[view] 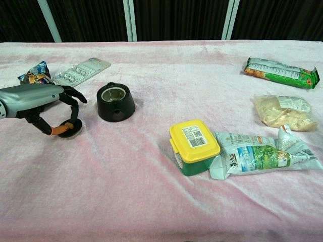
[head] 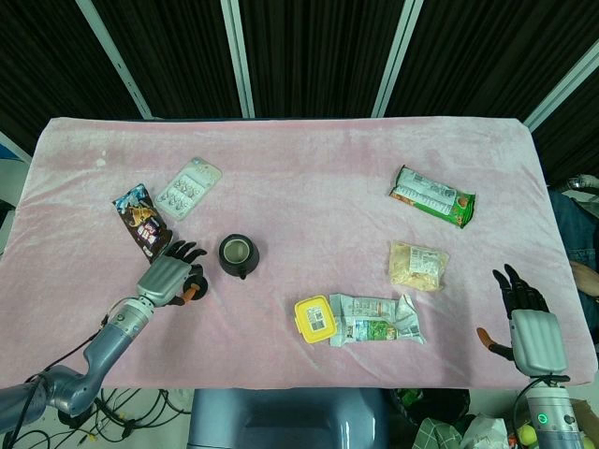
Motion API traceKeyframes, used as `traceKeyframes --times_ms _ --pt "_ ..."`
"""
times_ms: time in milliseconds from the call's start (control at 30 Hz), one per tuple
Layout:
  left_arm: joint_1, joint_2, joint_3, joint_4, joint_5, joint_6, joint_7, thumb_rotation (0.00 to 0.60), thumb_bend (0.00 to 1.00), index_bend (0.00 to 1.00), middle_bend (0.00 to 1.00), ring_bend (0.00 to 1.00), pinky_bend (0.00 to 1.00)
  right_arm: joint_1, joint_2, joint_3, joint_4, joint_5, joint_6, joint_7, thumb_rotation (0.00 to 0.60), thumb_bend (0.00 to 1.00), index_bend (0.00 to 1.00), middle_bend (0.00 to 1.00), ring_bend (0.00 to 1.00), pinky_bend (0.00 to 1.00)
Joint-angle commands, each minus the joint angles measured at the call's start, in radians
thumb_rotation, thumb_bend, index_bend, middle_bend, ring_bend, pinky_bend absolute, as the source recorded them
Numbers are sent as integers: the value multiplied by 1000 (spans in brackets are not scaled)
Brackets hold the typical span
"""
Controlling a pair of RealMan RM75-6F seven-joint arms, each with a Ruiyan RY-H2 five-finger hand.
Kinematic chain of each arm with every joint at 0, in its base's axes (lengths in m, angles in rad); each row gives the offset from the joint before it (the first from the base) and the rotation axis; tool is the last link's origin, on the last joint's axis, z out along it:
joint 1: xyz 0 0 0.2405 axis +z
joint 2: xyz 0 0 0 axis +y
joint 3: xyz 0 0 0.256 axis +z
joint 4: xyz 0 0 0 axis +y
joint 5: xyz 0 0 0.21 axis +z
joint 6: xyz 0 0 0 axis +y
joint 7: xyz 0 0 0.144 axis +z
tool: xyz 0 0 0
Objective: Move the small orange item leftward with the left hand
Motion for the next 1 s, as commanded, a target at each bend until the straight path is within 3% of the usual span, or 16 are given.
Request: traceKeyframes --times_ms 33,1000 --pt "0 -1 1 -2 -1 -2 13 600 416 578 143 3 0 1 0 1 -1 0 -1 4 600 145 53 0 116 157" --pt "5 -11 -16 -18 -33 6 75 600 416 580 143 3 0 -1 7 -7 -1 -14 3 24 600 145 53 0 116 157"
